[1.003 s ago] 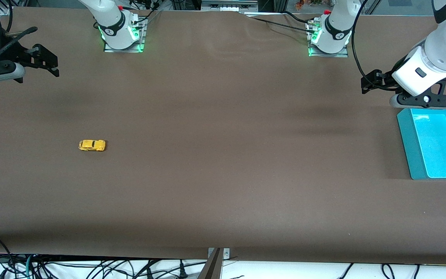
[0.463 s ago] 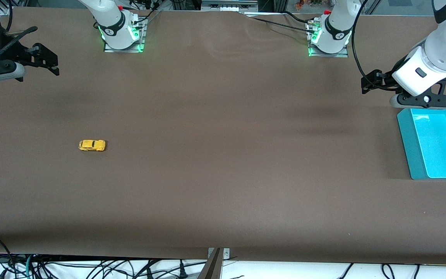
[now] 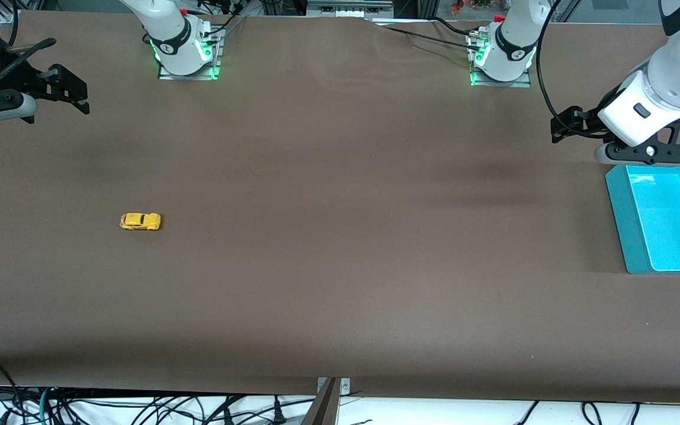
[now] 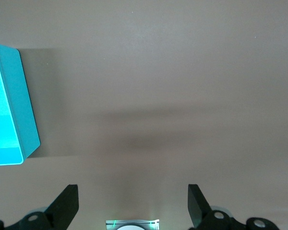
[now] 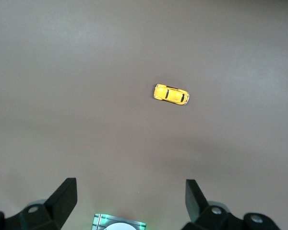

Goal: Wind and store yellow beetle car

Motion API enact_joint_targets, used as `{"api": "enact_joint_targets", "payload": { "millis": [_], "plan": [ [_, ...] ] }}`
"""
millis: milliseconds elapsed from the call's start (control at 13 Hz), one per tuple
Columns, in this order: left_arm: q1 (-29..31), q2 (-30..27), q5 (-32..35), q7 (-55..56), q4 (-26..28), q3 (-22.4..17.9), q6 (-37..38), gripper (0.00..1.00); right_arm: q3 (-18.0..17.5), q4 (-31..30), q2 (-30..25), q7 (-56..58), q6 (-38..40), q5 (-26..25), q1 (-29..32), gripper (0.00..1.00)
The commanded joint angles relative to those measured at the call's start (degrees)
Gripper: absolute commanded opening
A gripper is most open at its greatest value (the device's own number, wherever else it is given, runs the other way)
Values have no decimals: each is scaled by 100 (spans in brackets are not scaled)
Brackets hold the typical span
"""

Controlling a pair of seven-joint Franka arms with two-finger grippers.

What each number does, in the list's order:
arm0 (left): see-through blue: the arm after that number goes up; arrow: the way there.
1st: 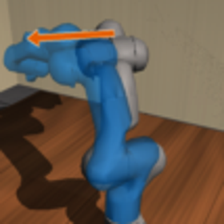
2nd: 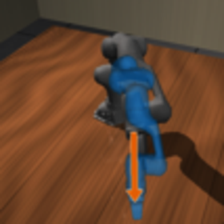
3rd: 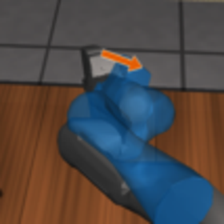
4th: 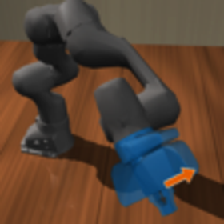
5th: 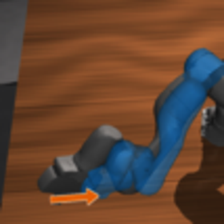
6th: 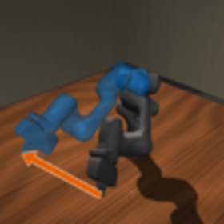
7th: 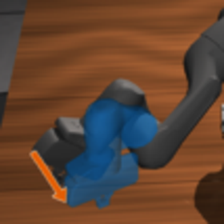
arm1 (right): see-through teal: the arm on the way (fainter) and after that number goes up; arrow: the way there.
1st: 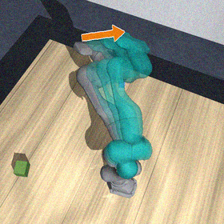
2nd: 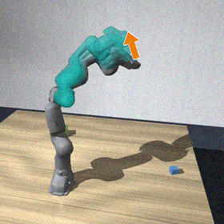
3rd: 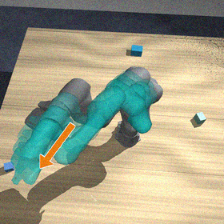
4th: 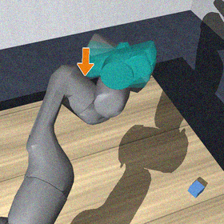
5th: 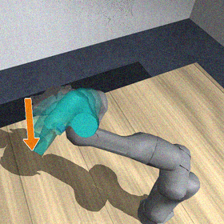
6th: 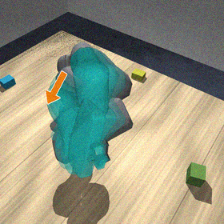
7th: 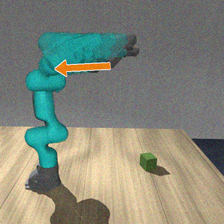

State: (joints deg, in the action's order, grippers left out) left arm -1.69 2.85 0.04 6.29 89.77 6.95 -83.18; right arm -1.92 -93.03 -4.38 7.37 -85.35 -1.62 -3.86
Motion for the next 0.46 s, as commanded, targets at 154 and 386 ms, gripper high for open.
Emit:
{"api": "enact_joint_targets", "payload": {
  "millis": [154, 386],
  "plan": [
    [28, 102, -100, -110, -223, -1, 153, 100, 16, 66, -54, 45, 124, -22, -1, 100],
    [37, 102, -100, -110, -223, -1, 162, 100, 25, 66, -63, 62, 115, 4, -10, 100]
  ]
}}
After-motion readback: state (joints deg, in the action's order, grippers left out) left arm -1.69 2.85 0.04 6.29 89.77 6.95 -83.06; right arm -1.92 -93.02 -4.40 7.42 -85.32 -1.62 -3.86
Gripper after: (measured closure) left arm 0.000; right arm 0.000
